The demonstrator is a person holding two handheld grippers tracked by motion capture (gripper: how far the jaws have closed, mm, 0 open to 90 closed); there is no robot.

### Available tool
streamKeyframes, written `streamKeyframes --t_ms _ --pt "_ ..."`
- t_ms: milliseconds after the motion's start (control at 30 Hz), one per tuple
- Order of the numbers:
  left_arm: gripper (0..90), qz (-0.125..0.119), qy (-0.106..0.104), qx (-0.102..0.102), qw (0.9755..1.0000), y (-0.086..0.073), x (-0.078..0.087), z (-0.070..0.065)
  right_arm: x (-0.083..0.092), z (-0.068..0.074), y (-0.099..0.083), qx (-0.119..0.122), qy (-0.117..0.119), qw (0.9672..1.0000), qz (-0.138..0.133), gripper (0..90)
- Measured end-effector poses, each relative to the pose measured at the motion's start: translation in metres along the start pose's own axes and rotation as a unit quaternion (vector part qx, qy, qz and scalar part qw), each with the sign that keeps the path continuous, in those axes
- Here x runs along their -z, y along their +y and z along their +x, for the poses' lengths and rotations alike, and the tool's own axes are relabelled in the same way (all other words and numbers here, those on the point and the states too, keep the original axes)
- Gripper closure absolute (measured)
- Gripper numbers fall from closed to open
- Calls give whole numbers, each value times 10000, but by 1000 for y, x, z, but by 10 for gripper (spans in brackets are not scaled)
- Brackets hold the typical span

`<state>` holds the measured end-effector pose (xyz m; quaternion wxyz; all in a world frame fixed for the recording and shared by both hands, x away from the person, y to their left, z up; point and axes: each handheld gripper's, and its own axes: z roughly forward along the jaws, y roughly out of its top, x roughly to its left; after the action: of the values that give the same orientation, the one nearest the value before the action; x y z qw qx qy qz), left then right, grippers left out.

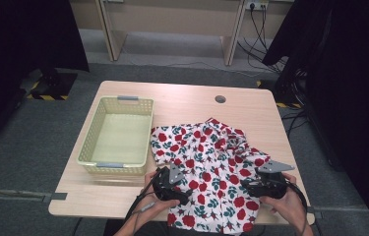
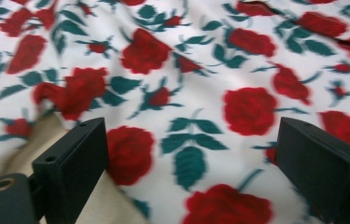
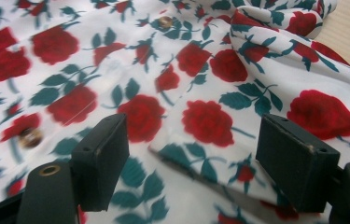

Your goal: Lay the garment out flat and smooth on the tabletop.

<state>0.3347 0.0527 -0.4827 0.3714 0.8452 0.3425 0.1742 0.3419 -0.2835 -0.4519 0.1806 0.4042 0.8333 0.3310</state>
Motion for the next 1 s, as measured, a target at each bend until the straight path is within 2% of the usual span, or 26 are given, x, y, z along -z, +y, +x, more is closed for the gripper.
streamKeyframes --t_ms 100,167,233,267,300,400,433,533,767,867,900,1000 --pt "53 122 -157 244 9995 0 -2 6 -12 -5 4 -85 4 9999 98 259" --pt "27 152 -165 253 9994 0 -2 7 -18 -7 4 -97 -7 9998 176 291" --pt "17 165 -128 248 9995 0 -3 6 -22 -9 2 -121 4 9996 254 369" --pt "15 166 -129 249 9995 0 -3 6 -23 -11 0 -155 87 9997 160 420" --pt "15 166 -130 249 9995 0 -3 6 -22 -12 -1 -110 118 9998 93 524" --pt "14 169 -131 245 9995 0 -3 7 -19 -15 -3 -86 253 9996 41 698" --pt "14 168 -130 246 9995 0 -3 6 -18 -16 -3 -64 240 9997 52 751" --pt "14 168 -131 247 9995 0 -3 7 -14 -17 -2 118 -10 9999 116 838" --pt "13 168 -134 243 9995 0 -3 7 0 -31 7 169 -215 9996 -104 878" --pt "13 168 -134 243 9995 0 -3 7 6 -43 13 80 -405 9989 -221 880" --pt "13 168 -134 243 9995 0 -3 7 6 -43 13 80 -405 9989 -221 880" --pt "13 167 -135 244 9995 0 -3 7 12 -69 18 -158 -742 9967 -290 880"
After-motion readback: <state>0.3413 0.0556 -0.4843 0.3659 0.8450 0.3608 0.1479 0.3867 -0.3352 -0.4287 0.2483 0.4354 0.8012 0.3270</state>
